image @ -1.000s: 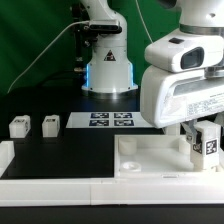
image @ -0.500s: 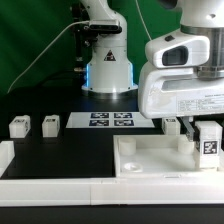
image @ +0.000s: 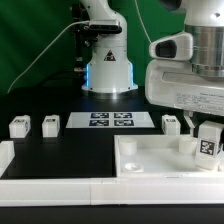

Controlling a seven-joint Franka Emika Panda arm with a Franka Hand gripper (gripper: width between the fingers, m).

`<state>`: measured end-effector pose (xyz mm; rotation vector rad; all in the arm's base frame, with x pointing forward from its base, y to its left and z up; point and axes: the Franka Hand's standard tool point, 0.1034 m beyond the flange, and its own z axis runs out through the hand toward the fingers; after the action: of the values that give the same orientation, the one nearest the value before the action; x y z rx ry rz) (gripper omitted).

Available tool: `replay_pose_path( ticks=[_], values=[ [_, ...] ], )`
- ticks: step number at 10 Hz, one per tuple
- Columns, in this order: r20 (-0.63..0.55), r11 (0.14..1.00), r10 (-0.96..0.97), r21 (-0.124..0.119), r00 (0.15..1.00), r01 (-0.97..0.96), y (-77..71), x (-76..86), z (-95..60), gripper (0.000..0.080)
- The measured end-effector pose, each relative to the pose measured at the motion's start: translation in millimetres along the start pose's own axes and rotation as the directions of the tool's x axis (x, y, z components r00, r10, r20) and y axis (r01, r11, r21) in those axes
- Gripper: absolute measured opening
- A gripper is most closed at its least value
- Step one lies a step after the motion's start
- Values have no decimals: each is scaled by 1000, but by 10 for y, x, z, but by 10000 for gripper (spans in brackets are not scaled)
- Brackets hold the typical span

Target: Assemble one leg

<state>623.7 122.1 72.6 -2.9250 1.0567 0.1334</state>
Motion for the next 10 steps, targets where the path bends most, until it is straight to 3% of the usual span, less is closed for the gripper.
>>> replay_pose_path(
  ticks=[3,5,8,9,10],
  values=[
    [2,960,278,2,960,-278,-7,-6,4,291],
    [12,877,481,6,877,-481,-12,-7,6,291],
    [17,864,504,7,864,-504,-17,-13,12,302],
    [18,880,474,7,880,-474,-19,-15,14,518],
    [19,881,474,7,881,-474,-23,-22,16,613]
  ],
)
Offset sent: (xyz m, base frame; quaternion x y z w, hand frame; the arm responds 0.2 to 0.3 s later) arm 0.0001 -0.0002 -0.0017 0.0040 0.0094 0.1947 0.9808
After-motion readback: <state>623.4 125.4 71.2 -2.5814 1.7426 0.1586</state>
